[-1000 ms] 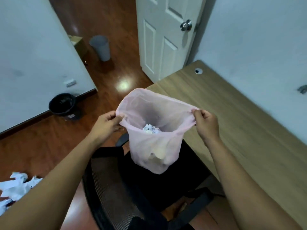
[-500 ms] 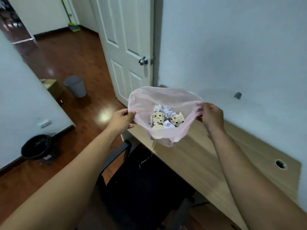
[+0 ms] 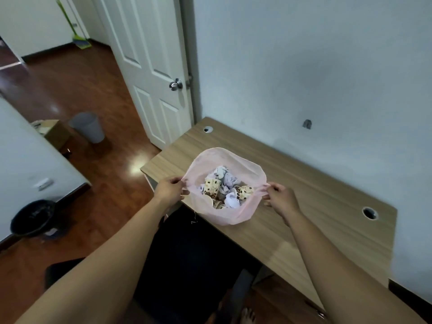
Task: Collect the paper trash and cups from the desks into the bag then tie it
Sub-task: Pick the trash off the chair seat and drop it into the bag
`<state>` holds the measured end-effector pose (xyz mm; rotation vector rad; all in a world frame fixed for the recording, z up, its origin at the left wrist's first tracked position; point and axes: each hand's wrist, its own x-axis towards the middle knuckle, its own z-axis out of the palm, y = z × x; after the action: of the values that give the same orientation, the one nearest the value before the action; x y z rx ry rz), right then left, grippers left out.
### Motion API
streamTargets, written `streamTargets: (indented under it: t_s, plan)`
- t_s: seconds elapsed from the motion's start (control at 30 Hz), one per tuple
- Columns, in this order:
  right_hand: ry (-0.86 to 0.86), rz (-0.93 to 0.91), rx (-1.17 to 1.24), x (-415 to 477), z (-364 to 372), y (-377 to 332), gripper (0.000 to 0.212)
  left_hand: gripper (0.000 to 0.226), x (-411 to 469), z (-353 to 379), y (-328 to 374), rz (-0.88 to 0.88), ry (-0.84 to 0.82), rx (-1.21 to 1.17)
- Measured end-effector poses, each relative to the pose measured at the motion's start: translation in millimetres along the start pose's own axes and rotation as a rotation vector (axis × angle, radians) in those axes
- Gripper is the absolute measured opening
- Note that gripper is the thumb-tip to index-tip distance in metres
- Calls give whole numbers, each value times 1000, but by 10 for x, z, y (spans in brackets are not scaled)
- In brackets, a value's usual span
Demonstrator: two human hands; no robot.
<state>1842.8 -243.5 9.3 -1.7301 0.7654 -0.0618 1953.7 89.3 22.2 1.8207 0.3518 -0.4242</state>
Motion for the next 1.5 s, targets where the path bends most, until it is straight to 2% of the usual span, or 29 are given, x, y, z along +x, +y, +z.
streamTargets:
  t_s: [0.2, 0.3, 0.47, 0.57, 0.7, 0.9, 1.17, 1.27, 1.5]
  plan:
    - [-20, -140, -108, -43, 36, 77, 20, 18, -206, -195, -99, 47, -19, -100]
    - [17, -179, -196, -186, 109, 79, 31, 25, -299, -392, -214, 55, -75, -74]
    - [141, -221, -358, -595, 303, 31, 55, 24, -410, -825, -267, 77, -138, 9]
    - [224, -230, -426, -930, 513, 101, 57, 25, -517, -1183, -416, 113, -223, 84]
    - [225, -263, -477, -1525, 904, 206, 55, 25, -643, -1695, -778, 183, -328, 265]
    - [38, -136, -460, -2384, 1750, 540, 50, 25, -859, -2330, -1445, 370, -479, 665]
    - [-309, -50, -562, -3259, 2771, 1064, 49, 60, -1071, -2751, -2106, 594, -742, 1247]
    - [-374, -30, -601, -3404, 2951, 1159, 46, 58, -1127, -2741, -2219, 744, -719, 1406]
    - [-420, 28, -603, -3487, 2998, 1286, 46, 59, -1021, -2723, -2262, 845, -541, 1371]
